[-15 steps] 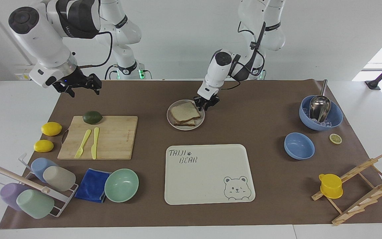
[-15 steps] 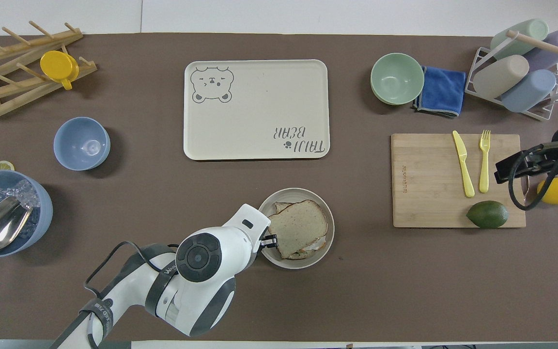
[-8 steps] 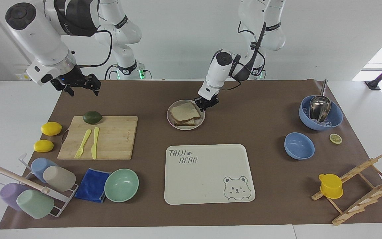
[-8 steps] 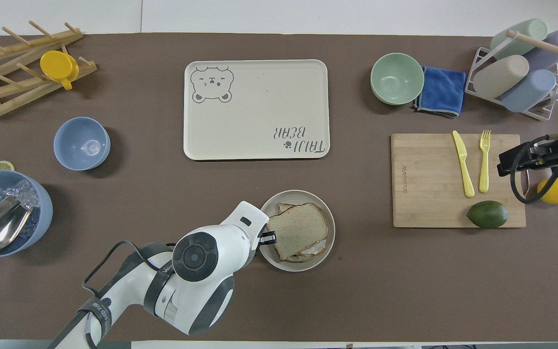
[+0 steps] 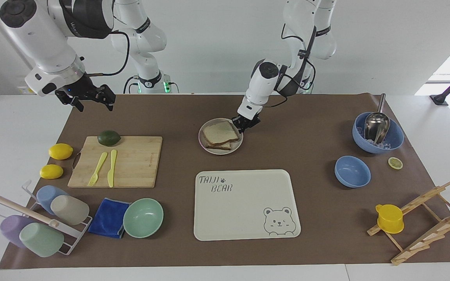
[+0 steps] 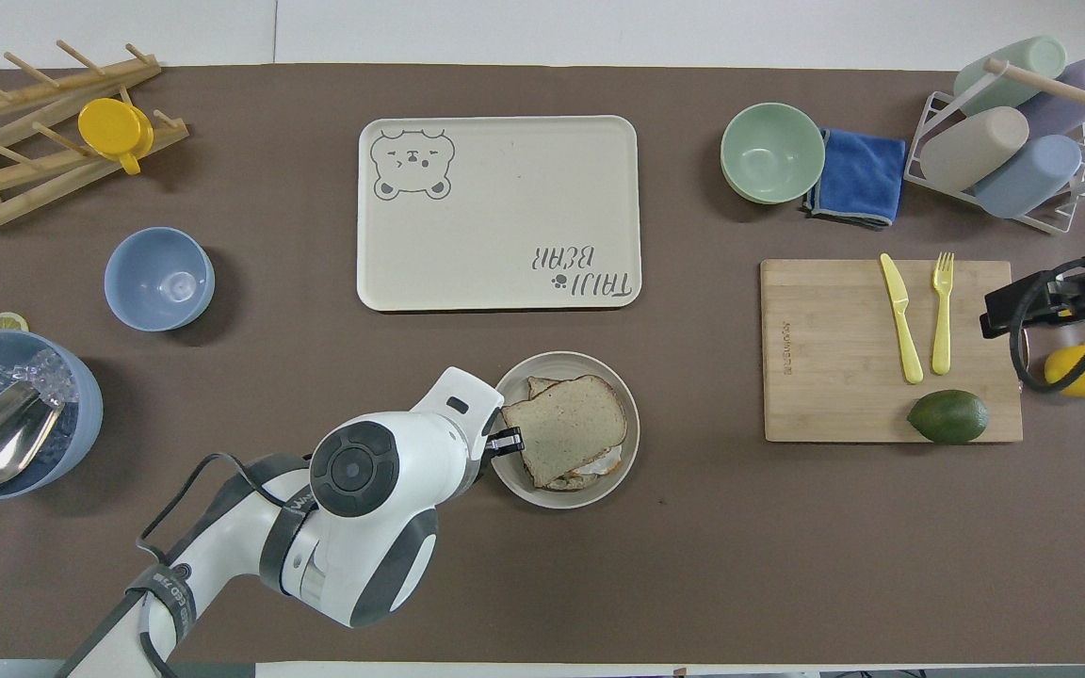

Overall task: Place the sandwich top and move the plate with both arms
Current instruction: 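Grasp the plate rim with the left gripper, then slide the plate onto the bear tray with the left gripper and release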

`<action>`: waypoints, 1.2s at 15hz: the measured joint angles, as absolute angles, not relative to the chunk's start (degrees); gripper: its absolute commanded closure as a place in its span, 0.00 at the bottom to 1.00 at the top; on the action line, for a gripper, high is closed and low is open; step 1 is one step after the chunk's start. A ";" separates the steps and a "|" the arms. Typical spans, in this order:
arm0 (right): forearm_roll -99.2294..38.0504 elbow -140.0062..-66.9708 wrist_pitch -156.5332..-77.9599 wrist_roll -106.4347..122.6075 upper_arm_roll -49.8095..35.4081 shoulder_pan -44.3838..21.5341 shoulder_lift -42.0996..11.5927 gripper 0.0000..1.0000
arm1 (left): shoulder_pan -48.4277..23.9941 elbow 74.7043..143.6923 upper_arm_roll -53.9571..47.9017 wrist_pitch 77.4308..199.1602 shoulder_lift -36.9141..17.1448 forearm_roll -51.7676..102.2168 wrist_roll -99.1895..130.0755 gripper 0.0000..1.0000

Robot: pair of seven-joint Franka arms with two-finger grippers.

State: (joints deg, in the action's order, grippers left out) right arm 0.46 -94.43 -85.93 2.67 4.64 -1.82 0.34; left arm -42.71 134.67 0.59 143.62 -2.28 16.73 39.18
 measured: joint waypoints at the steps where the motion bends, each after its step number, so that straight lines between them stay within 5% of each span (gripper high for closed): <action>1: 0.46 -94.41 -85.93 2.65 4.62 -1.82 0.41 0.00 | -41.37 132.33 0.67 140.65 -2.25 16.73 39.01 1.00; 9: 0.46 -94.37 -85.69 2.64 4.53 -1.83 0.45 0.00 | -30.43 113.98 1.17 125.49 -5.29 16.73 33.16 1.00; 18: 0.46 -94.38 -85.68 2.64 4.49 -1.83 0.45 0.00 | -23.40 88.98 1.16 120.86 -29.23 16.77 30.74 1.00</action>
State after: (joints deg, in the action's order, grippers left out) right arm 0.46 -94.38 -85.68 2.64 4.49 -1.83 0.45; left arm -23.40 88.98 1.16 120.86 -29.23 16.77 30.74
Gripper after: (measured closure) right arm 0.000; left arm 0.956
